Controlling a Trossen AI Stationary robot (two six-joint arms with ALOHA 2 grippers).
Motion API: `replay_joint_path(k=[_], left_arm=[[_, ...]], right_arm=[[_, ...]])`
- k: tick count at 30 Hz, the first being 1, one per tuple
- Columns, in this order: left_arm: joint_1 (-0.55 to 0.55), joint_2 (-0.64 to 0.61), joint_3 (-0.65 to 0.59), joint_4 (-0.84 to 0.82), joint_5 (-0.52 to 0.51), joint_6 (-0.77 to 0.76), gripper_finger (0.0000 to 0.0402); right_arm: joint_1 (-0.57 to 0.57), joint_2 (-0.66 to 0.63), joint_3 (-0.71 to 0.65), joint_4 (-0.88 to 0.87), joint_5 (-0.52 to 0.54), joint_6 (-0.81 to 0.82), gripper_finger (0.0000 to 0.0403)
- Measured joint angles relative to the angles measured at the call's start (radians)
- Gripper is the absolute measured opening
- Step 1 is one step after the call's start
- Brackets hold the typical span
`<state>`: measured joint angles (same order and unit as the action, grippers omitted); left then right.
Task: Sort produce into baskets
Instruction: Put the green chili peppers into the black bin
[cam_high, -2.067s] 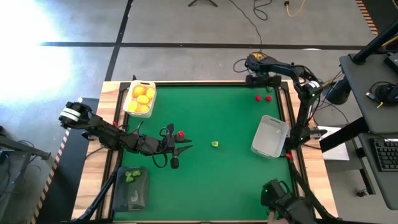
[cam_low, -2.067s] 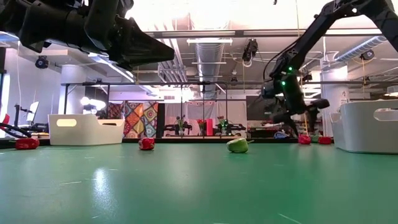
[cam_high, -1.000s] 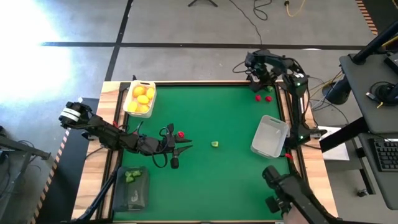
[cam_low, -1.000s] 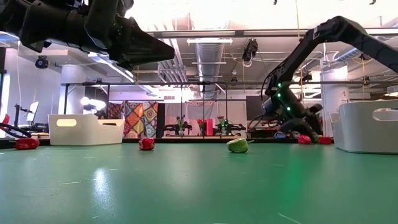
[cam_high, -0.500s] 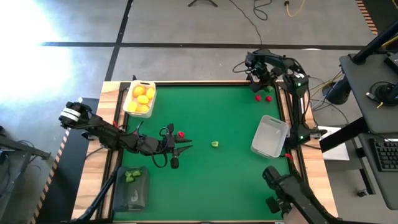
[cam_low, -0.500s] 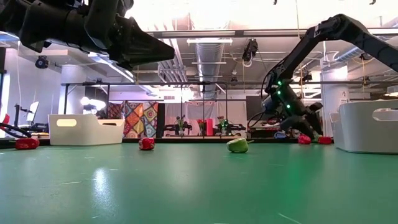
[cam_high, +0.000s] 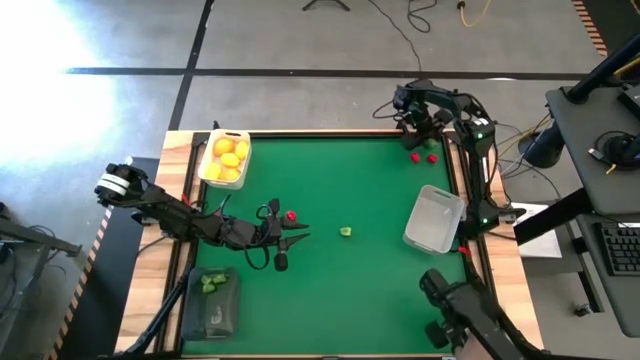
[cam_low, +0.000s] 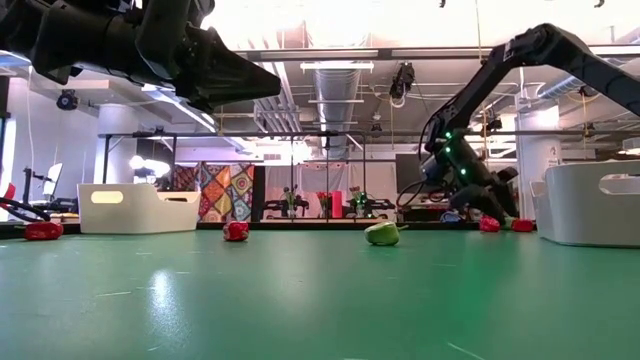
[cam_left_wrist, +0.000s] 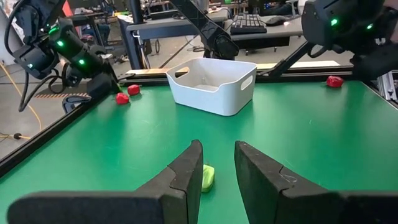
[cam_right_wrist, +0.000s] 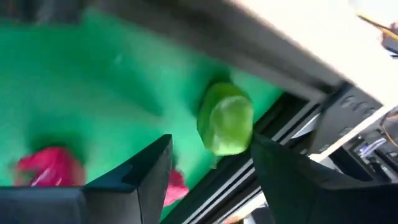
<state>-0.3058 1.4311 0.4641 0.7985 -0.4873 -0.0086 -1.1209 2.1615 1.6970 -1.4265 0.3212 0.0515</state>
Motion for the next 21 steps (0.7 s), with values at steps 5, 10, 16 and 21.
replay_joint_path(k=[5,10,16,21], left_arm=[[0.000,0.000,0.000,0.002,0.000,0.000,0.0077],[0.000,0.000,0.000,0.002,0.000,0.000,0.0077],[0.000,0.000,0.000,0.001,0.000,0.000,0.0077],[0.000,0.000,0.000,0.001,0.000,0.000,0.0077]], right_arm=[[0.010,-0.005,0.000,-0.022,-0.086,-0.034,0.0200],[0.008,-0.006,0.000,0.003,-0.086,0.028,0.0196],[-0.001,-0.006,0.000,0.047,-0.186,0.098,0.0208],[-0.013,-0.003,-0.002,0.060,-0.203,0.221,0.0228]])
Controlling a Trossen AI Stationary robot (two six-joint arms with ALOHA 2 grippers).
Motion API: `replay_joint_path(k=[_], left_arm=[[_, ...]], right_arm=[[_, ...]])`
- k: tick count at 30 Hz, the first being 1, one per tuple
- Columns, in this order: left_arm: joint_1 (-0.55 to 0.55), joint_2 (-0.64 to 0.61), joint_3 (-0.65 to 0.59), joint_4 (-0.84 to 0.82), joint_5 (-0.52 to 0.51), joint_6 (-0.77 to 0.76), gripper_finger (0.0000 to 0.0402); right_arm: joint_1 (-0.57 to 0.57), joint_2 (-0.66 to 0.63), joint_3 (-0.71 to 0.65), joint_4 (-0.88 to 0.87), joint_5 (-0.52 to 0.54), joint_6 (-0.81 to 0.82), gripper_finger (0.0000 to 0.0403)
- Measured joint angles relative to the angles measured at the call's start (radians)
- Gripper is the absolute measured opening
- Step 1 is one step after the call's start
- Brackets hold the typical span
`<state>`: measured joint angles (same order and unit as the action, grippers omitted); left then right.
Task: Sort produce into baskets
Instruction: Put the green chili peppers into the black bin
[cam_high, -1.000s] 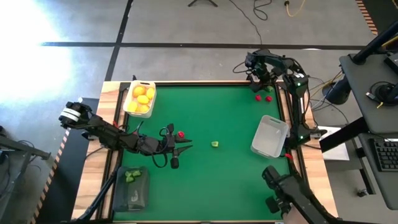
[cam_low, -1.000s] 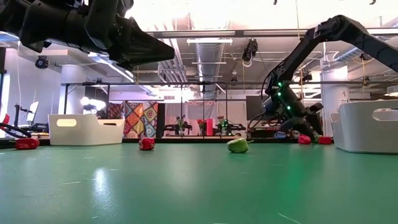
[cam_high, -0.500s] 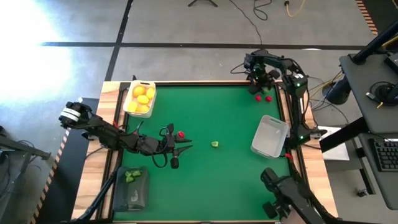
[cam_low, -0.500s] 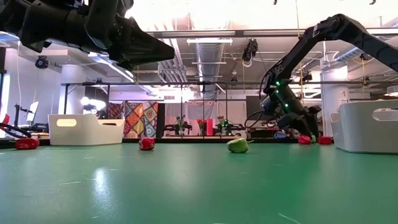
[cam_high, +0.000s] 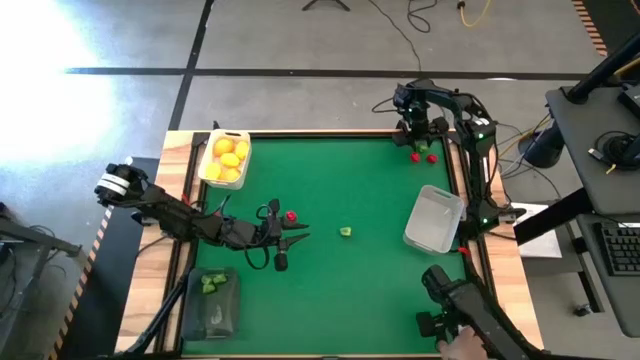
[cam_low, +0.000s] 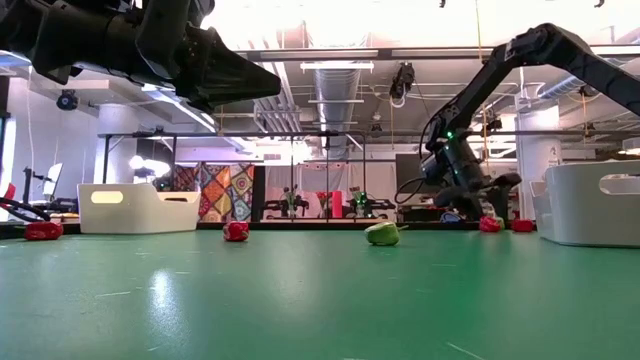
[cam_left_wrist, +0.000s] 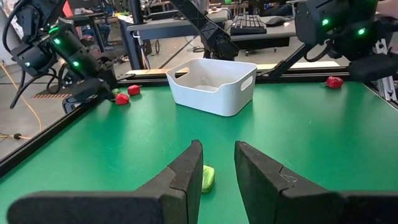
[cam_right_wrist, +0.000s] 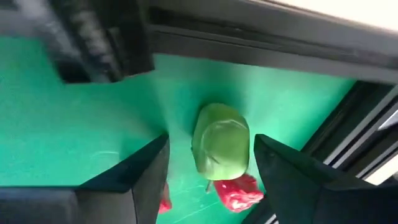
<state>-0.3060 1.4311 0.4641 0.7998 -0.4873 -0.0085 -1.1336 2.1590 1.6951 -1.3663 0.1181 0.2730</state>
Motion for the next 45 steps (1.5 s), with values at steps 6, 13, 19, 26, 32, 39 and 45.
replay_joint_path(k=[6,13,19,26,32,39,45], left_arm=[[0.000,0.000,0.000,0.000,0.000,0.000,0.0077],[0.000,0.000,0.000,0.000,0.000,0.000,0.0077],[0.000,0.000,0.000,0.000,0.000,0.000,0.0077],[0.000,0.000,0.000,0.000,0.000,0.000,0.0077],[0.000,0.000,0.000,0.000,0.000,0.000,0.0077],[0.000,0.000,0.000,0.000,0.000,0.000,0.0077],[0.000,0.000,0.000,0.000,0.000,0.000,0.0077]], right_arm=[[-0.003,0.000,0.000,0.003,-0.035,0.065,0.0216],[0.004,0.000,-0.009,0.010,-0.044,0.076,0.0144],[0.036,-0.017,-0.011,0.014,-0.031,0.020,0.0087],[0.176,-0.152,-0.011,0.015,0.009,-0.035,0.0094],[0.465,-0.278,-0.045,0.074,0.015,-0.038,0.0087],[0.844,-0.290,-0.067,0.199,0.005,-0.034,0.0092],[1.028,-0.253,-0.069,0.339,0.010,-0.049,0.0091]])
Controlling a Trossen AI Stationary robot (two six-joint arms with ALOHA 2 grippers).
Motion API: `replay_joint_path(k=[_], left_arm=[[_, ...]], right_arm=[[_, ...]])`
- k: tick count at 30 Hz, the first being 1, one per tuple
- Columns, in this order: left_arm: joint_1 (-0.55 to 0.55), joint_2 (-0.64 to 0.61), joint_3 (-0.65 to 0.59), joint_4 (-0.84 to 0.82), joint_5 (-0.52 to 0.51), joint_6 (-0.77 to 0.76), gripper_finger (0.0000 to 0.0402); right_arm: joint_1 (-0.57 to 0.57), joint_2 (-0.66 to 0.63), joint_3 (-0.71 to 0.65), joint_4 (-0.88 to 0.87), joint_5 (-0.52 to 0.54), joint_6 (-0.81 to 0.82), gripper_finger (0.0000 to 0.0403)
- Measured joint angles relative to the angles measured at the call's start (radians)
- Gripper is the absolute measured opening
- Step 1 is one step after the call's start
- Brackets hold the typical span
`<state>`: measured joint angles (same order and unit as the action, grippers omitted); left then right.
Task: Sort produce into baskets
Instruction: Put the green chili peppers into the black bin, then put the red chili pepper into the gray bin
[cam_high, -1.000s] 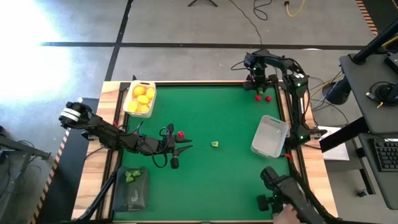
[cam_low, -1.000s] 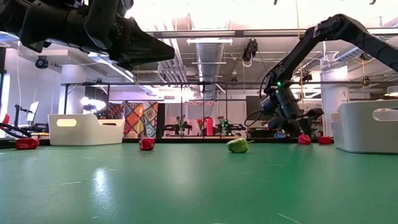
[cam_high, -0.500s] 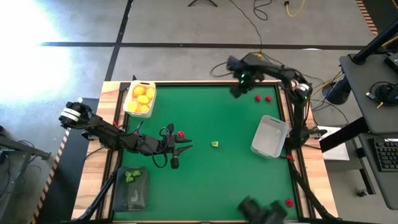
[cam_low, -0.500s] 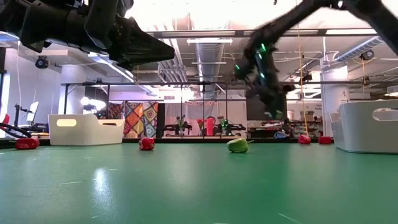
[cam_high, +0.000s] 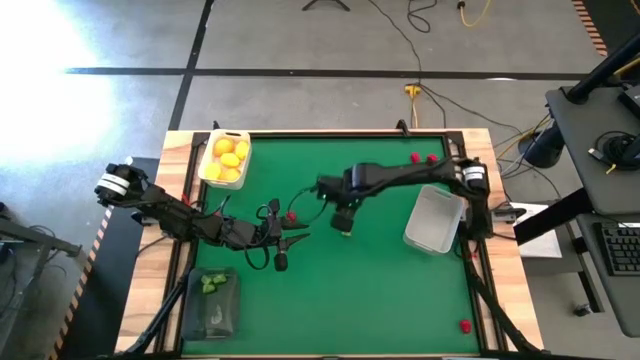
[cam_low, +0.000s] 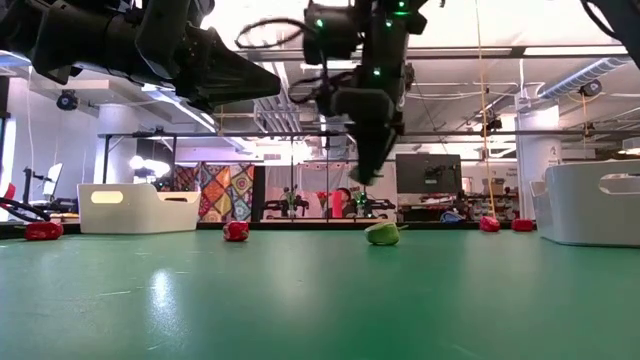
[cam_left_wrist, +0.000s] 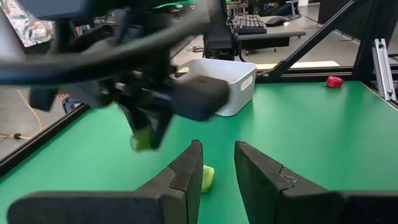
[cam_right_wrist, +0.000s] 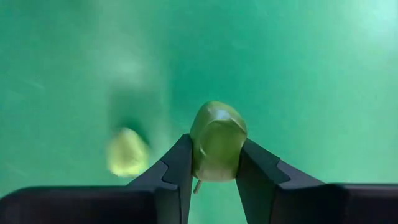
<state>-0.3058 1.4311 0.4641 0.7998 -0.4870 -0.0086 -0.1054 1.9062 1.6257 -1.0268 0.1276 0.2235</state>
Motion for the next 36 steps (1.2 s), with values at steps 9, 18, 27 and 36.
replay_joint_path(k=[9,18,27,36], left_arm=[[-0.001,0.000,0.000,-0.002,0.000,0.000,0.0077],[0.000,0.000,-0.001,-0.004,0.000,0.000,0.0077],[0.000,0.000,-0.001,0.003,0.000,0.000,0.0077],[0.000,0.000,-0.001,0.001,0.000,0.000,0.0077]], right_arm=[[0.060,0.137,0.000,0.081,-0.004,0.038,0.0096],[0.059,0.188,0.001,0.121,-0.003,0.039,0.0136],[0.065,0.108,0.001,0.072,-0.019,0.056,0.0217],[0.189,-0.166,-0.078,-0.178,0.097,0.223,0.0227]])
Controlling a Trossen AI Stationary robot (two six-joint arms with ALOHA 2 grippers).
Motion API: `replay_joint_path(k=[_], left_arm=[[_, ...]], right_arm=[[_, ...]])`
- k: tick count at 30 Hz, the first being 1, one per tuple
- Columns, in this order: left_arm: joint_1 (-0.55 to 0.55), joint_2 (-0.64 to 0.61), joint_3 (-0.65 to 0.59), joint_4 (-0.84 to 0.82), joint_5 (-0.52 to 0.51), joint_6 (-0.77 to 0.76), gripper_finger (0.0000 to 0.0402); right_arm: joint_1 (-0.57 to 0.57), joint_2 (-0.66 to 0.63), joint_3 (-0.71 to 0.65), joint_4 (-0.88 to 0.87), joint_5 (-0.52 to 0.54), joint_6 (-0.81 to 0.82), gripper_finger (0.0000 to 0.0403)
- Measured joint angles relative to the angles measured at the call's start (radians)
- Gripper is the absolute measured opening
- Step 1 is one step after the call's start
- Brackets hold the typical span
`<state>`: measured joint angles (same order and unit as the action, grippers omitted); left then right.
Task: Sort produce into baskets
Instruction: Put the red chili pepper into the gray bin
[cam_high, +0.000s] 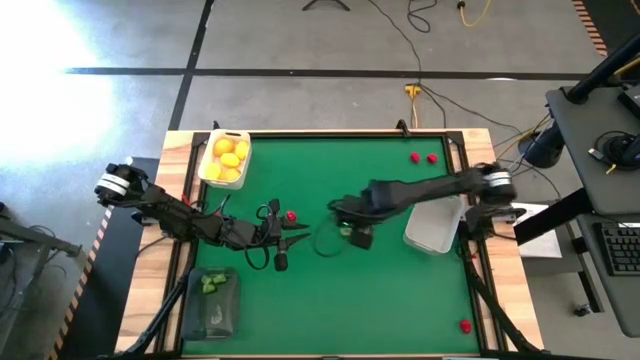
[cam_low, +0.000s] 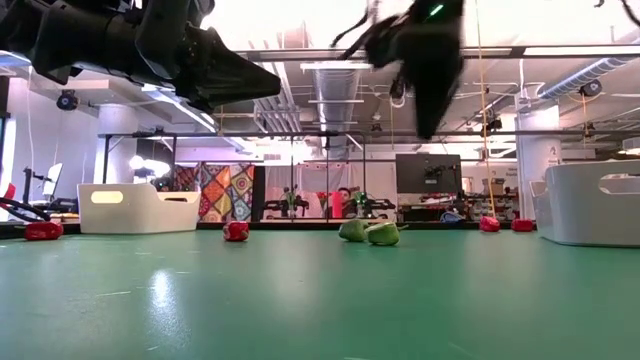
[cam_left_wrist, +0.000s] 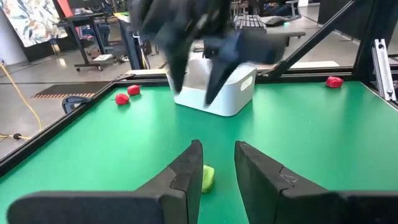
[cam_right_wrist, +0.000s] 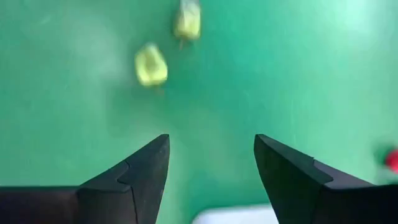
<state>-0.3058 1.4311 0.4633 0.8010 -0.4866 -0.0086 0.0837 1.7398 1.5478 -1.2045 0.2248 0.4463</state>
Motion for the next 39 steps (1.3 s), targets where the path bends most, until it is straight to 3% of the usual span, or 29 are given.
replay_joint_path(k=[11,18,23,29,33,39], left_arm=[[0.000,0.000,0.000,0.001,0.000,0.000,0.0077],[0.000,0.000,0.000,0.001,0.000,-0.002,0.0077],[0.000,0.000,0.001,0.030,-0.001,-0.039,0.0077],[0.001,0.000,0.001,0.037,-0.001,-0.028,0.0077],[0.002,0.000,0.001,0.049,-0.001,-0.007,0.0077],[0.002,0.000,0.001,0.080,-0.001,0.212,0.0077]], right_arm=[[0.376,-0.359,-0.370,0.093,0.063,0.527,0.0226],[0.580,-0.419,-0.506,0.320,-0.008,0.764,0.0226],[0.685,-0.333,-0.475,0.337,-0.147,0.975,0.0226],[0.750,-0.210,-0.393,0.311,-0.387,1.273,0.0234],[0.764,-0.128,-0.361,0.299,-0.516,1.346,0.0255],[0.768,-0.007,-0.371,0.292,-0.793,1.321,0.0300]])
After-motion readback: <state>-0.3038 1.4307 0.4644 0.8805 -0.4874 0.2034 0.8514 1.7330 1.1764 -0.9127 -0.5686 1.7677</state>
